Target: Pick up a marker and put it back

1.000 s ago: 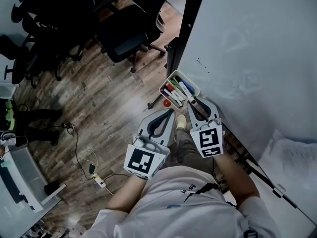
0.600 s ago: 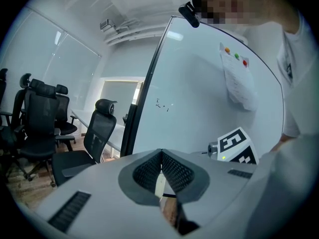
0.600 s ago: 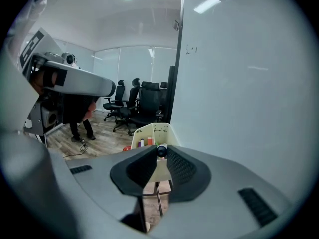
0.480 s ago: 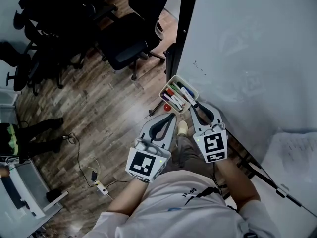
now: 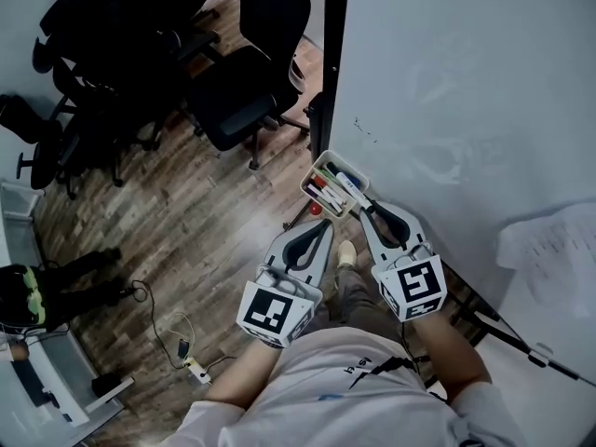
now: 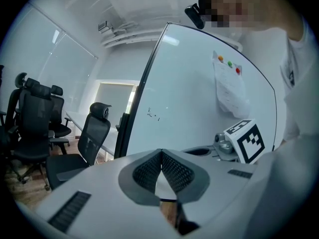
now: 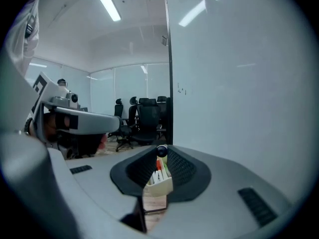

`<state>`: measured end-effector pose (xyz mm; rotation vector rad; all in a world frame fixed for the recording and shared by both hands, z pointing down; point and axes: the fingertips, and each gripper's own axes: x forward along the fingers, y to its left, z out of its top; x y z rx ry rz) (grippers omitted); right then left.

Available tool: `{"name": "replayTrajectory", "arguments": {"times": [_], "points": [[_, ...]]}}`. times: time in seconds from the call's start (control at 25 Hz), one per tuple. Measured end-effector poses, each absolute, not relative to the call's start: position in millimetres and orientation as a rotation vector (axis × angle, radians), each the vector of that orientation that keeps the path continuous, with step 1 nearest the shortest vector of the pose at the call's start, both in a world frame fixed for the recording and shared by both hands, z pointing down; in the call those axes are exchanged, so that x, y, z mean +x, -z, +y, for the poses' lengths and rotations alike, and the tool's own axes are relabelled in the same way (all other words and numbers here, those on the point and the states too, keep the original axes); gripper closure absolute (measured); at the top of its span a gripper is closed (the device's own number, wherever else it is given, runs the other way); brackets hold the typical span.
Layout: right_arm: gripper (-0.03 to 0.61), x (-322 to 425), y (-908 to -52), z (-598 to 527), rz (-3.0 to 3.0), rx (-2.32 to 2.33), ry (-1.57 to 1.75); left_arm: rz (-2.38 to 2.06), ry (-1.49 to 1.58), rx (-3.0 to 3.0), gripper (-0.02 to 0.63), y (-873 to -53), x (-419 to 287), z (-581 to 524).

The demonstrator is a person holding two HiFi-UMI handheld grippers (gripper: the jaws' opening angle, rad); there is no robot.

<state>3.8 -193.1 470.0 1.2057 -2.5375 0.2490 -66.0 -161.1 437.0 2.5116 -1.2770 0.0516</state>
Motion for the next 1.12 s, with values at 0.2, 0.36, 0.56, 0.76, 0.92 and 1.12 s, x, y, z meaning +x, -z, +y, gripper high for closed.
{"name": "replayTrajectory", "arguments": {"times": [0.2, 0.36, 0.56, 0.76, 0.92, 1.12], "points": [[0.506, 2, -434, -184, -2.628, 1.227, -0.26, -1.269, -0.027, 2.549, 0.601, -419, -67, -158], [0.506, 1, -403, -174, -2.684, 1.248, -0.253, -1.27, -0.004, 2.575, 0.601, -401, -69, -153], [0.506, 1, -376, -163, -2.724, 1.27, -0.205, -1.267, 0.036, 2.615, 0.601, -380, -70, -146], [0.506, 1, -358, -154, -2.736, 1.286, -0.154, -1.251, 0.055, 2.64, 0.603, -366, -69, -138], [0.506, 4, -352, -149, -2.74, 1.303, -0.139, -1.253, 0.086, 2.627, 0.603, -362, -71, -136], [0.506, 6, -343, -144, -2.747, 1.315, -0.121, -1.264, 0.096, 2.647, 0.603, -352, -70, -132]]}}
